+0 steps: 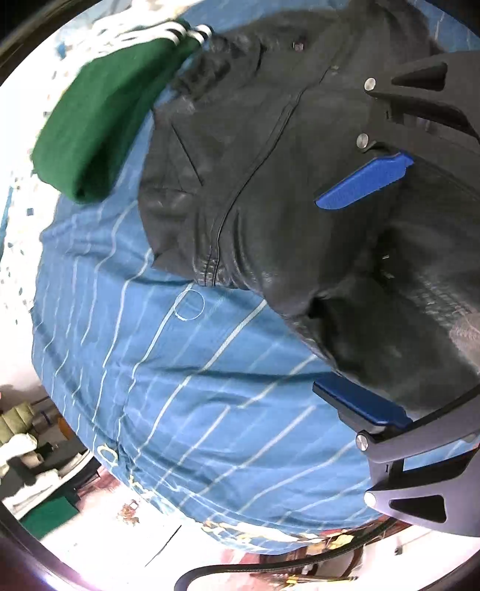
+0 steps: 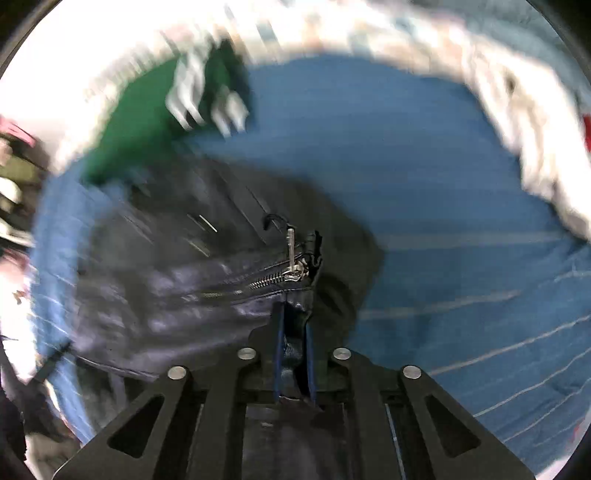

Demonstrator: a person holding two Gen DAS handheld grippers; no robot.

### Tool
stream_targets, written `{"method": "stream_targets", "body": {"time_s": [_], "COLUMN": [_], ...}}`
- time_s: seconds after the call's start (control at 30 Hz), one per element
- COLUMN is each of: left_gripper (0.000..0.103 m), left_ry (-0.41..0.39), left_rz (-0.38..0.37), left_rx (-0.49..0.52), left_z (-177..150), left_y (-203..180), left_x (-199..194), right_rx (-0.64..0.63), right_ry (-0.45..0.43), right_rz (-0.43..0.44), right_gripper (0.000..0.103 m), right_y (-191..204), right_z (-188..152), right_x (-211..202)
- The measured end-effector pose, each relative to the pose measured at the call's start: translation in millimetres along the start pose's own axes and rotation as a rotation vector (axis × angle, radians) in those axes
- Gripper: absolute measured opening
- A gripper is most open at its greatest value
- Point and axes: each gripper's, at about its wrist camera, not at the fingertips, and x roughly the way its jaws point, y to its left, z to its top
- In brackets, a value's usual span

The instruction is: Fold large clothes

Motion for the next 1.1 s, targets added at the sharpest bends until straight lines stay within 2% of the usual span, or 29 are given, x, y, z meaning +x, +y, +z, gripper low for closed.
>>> {"method": "stream_targets", "body": {"time_s": [0.03,0.07,0.1,0.13,0.2,0.23,0.3,0.33,0.4,0.47,0.53,0.57,0.6,0.63,0.77,0.8,0.9,0.97,1.0,1.03,1.1], "left_gripper": [0.092,0.092,0.093,0.094,0.095,0.098,0.103,0.103,0.103,0.103,0.103,0.103,0.103,0.103,0.103,0.103,0.103,0.103,0.103,0.103,0.103], "left_ry": [0.000,0.001,0.013,0.019,0.026,0.028,0.026,0.028,0.024,0.037,0.073,0.082,0.088,0.095,0.052,0.033,-0.024,-0.057,-0.048,-0.011,0.040], "left_rz": [0.024,0.053,0.056,0.057,0.025,0.015,0.005,-0.017,-0.073,-0.171,-0.263,-0.284,-0.285,-0.280,-0.166,-0.153,-0.149,-0.070,-0.051,-0.034,-0.041], "left_rx": [0.017,0.048,0.079,0.097,0.125,0.129,0.129,0.126,0.106,0.041,-0.020,-0.018,-0.009,0.001,0.062,0.068,0.082,0.119,0.131,0.136,0.116], "left_z": [1.4,2.0,2.7,3.2,5.1,5.8,7.9,8.2,7.0,6.3,7.4,8.8,10.1,11.6,21.7,25.5,37.7,47.2,49.8,53.2,55.9], "left_y": [-1.5,-4.3,-5.9,-6.3,-4.8,-3.7,0.2,1.8,7.8,20.1,33.6,37.2,38.3,38.7,35.1,33.5,27.4,15.7,13.4,11.5,15.4], "left_x": [9.3,21.6,33.0,39.9,51.6,53.1,56.7,60.2,66.8,76.0,83.9,84.2,82.3,76.8,36.6,25.9,10.2,21.1,30.4,45.1,61.5], "right_rx": [0.031,0.052,0.075,0.080,0.058,0.056,0.069,0.072,0.056,0.059,0.060,0.068,0.065,0.070,0.128,0.136,0.129,0.114,0.109,0.130,0.147], "right_ry": [0.091,0.130,0.133,0.112,0.053,0.007,-0.055,-0.071,-0.038,0.025,0.105,0.132,0.175,0.199,0.210,0.205,0.150,0.167,0.226,0.261,0.233], "right_rz": [-0.043,-0.065,-0.081,-0.097,-0.180,-0.187,-0.136,-0.079,0.050,0.147,0.173,0.138,0.061,-0.023,-0.019,-0.025,0.020,-0.044,-0.102,-0.083,-0.047], "right_gripper": [0.014,0.020,0.027,0.031,0.031,0.031,0.031,0.031,0.031,0.031,0.031,0.026,0.011,0.000,0.000,0.004,0.006,0.006,0.006,0.006,0.011], "right_y": [-9.0,-16.0,-21.4,-21.6,-14.2,-8.6,3.4,13.0,32.7,48.4,61.4,61.9,59.4,52.3,42.9,43.6,41.3,34.6,29.1,23.9,20.4], "right_z": [1.7,2.4,3.4,5.0,8.3,9.5,10.2,10.9,12.9,12.0,10.5,8.1,4.6,0.1,2.2,3.5,5.1,1.4,-2.4,-4.5,-2.3], "right_x": [22.6,30.2,28.9,20.4,-1.7,-17.1,-39.0,-44.8,-37.6,-16.0,18.5,33.6,52.7,66.5,68.8,59.3,26.7,24.1,31.4,32.3,17.9]}}
